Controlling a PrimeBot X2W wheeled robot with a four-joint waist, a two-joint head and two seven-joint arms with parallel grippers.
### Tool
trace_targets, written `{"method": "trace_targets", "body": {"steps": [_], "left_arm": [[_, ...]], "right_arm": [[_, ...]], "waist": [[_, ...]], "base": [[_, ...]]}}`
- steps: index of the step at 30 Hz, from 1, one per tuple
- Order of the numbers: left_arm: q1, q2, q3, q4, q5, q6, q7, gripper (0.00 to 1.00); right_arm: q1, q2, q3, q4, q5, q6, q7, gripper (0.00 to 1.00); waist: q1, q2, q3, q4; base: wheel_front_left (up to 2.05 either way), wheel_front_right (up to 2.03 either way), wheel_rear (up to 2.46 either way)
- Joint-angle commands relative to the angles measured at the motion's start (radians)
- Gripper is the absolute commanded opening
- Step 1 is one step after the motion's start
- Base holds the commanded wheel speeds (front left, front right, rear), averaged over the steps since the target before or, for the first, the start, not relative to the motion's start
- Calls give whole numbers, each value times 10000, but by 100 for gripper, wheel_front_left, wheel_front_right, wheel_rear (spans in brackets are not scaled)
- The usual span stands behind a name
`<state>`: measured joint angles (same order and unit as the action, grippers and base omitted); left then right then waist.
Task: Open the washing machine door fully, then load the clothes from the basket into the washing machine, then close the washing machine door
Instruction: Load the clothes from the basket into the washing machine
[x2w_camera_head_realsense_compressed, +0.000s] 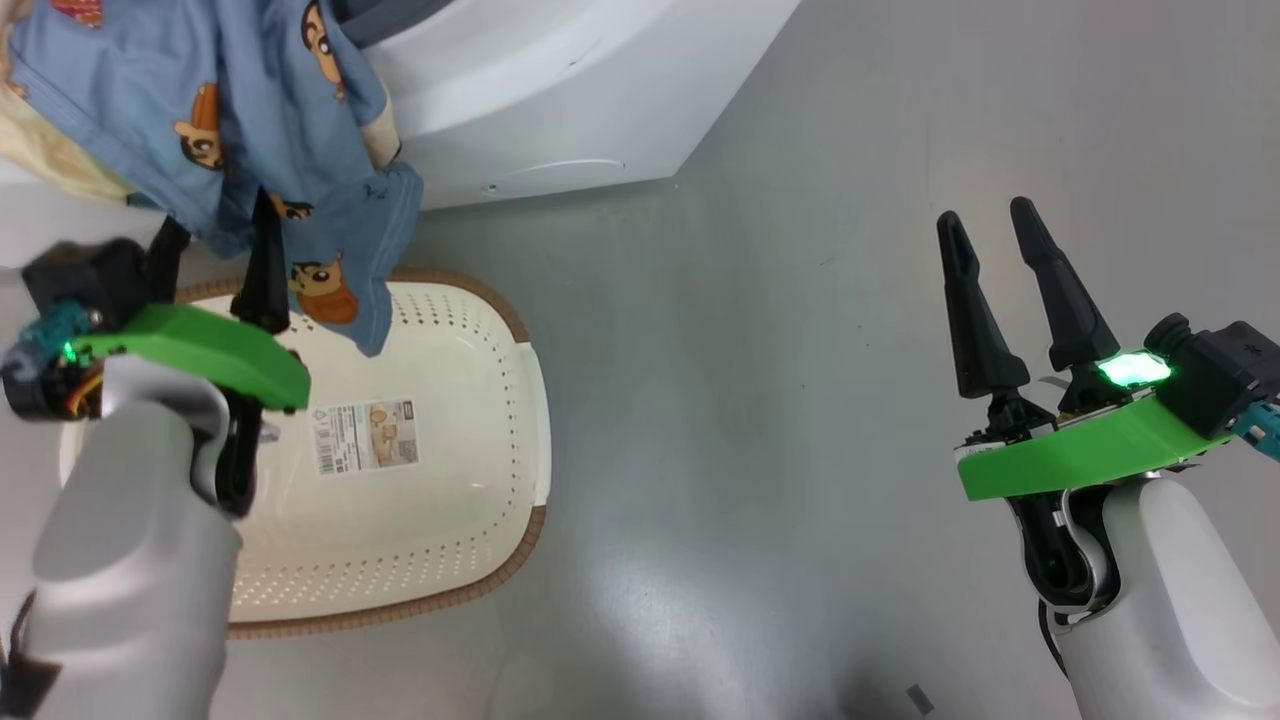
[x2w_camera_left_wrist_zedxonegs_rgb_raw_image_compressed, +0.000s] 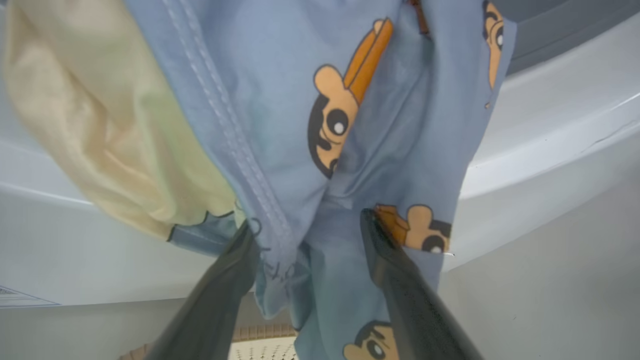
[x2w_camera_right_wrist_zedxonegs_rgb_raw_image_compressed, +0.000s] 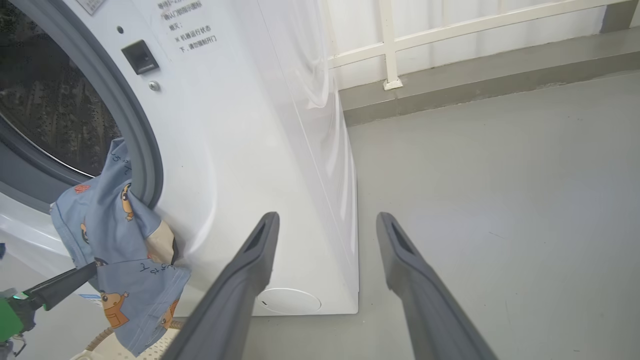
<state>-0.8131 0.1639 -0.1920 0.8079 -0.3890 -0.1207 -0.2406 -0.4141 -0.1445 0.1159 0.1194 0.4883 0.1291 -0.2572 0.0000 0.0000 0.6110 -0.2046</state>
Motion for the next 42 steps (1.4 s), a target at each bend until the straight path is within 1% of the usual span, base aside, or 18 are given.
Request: {"method": "trace_targets", "body": {"steps": [1, 6, 18, 21, 26, 31, 32, 33, 34, 35, 39, 42], "left_arm": [[-290, 379, 113, 76, -132, -90, -109, 100], [-1124, 381, -459, 776, -492, -96, -134, 100], [-2511, 202, -1344, 2111, -1284, -98, -156, 100], [-2782, 117, -1471, 2388, -1424, -99, -169, 100], [-3137, 150, -1469, 2894, -1600, -99, -189, 100], [-3262, 169, -1419, 3046, -1709, -99, -206, 100], [-3249, 159, -1417, 3007, -1714, -99, -207, 95], [-3215, 146, -1417, 2964, -1717, -99, -208, 59], [-3172, 140, -1421, 2917, -1722, -99, -208, 35], [-3127, 141, -1433, 2866, -1726, -99, -209, 0], [-2920, 149, -1542, 2682, -1751, -99, -210, 0], [-2698, 195, -1566, 2240, -1744, -99, -211, 0]], "right_arm": [[67, 37, 156, -269, -2, 16, -46, 100], [25, 23, 135, -311, -22, 16, -46, 100], [-37, 40, 151, -338, -62, 16, -46, 100], [-42, 30, 145, -327, -69, 16, -46, 100], [-75, 56, 178, -317, -71, 16, -46, 100], [-64, 74, 169, -285, -67, 16, -46, 100], [-66, 84, 176, -279, -71, 16, -46, 100], [-69, 93, 186, -274, -73, 16, -46, 100], [-72, 99, 195, -271, -73, 16, -46, 100], [-74, 99, 198, -267, -73, 16, -46, 100], [-64, 78, 188, -245, -73, 16, -46, 100], [-48, 60, 194, -216, -68, 16, -46, 100]], "waist": [[0, 0, 58, -8], [0, 0, 227, -6], [0, 0, 439, -7], [0, 0, 462, 4], [0, 0, 461, -27], [0, 0, 431, 6], [0, 0, 423, 18], [0, 0, 414, 29], [0, 0, 406, 38], [0, 0, 396, 50], [0, 0, 334, 97], [0, 0, 248, 116]], "base": [[0, 0, 0], [0, 0, 0], [0, 0, 0], [0, 0, 0], [0, 0, 0], [0, 0, 0], [0, 0, 0], [0, 0, 0], [0, 0, 0], [0, 0, 0], [0, 0, 0], [0, 0, 0]]}}
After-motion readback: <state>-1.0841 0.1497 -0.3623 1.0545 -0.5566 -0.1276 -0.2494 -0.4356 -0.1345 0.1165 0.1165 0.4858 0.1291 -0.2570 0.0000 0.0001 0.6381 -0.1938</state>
